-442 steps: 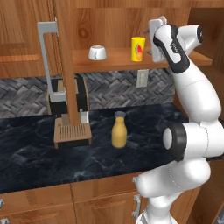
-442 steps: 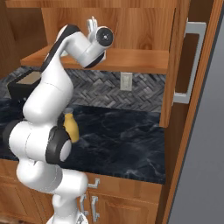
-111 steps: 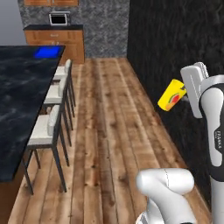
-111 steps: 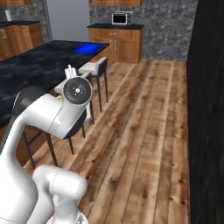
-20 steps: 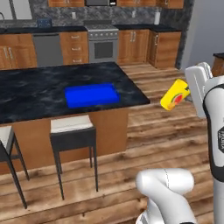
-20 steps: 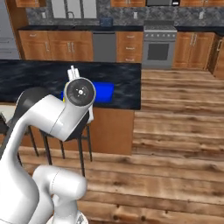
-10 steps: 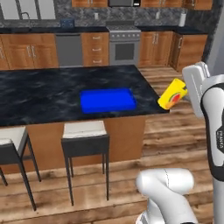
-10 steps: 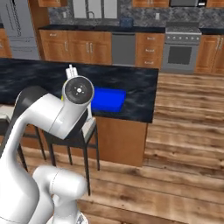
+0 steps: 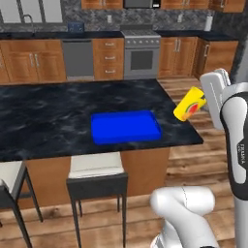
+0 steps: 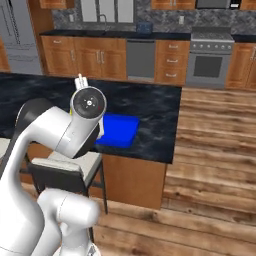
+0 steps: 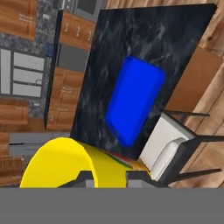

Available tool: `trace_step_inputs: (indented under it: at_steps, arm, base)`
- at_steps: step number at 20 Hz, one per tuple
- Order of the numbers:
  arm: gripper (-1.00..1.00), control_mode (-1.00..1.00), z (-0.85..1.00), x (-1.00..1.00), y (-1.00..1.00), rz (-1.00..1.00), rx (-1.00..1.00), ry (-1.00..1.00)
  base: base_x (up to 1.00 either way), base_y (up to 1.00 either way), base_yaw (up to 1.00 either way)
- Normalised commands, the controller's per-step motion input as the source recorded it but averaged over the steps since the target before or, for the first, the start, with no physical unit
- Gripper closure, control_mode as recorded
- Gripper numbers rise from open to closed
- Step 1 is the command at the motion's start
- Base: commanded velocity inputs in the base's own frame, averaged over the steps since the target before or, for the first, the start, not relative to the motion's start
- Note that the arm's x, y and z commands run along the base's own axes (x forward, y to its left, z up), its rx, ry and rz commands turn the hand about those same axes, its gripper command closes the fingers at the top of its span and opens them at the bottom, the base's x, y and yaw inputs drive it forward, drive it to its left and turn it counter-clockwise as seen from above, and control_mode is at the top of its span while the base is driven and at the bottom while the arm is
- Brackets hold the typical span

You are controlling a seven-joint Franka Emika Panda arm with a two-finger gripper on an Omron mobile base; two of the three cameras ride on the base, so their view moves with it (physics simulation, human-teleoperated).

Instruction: There is a tray on the dining counter. Grab the cup, mug, and pitcher and place them on the tray. The pitcher may be placed next to the tray if it cannot fit the tray.

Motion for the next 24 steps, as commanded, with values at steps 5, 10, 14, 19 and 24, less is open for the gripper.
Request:
trace_step_inputs:
  at_steps: [5,10,14,19,24]
  arm:
    - [1.0,1.0,0.0,0.0,0.0,0.0,0.0,0.0]
    - [1.0,1.0,0.0,0.0,0.0,0.0,0.0,0.0]
    - [1.0,1.0,0.0,0.0,0.0,0.0,0.0,0.0]
    - [1.0,-1.0,-0.11,0.3,0.17,0.0,-0.05,0.02]
    - [1.0,-1.0,-0.27,0.54,0.5,0.02,-0.16,0.06]
  base:
    - [0.72,0.0,0.0]
    - [0.56,0.01,0.0]
    - [0.49,0.03,0.0]
    - [0.19,0.04,0.0]
    - [0.0,0.0,0.0]
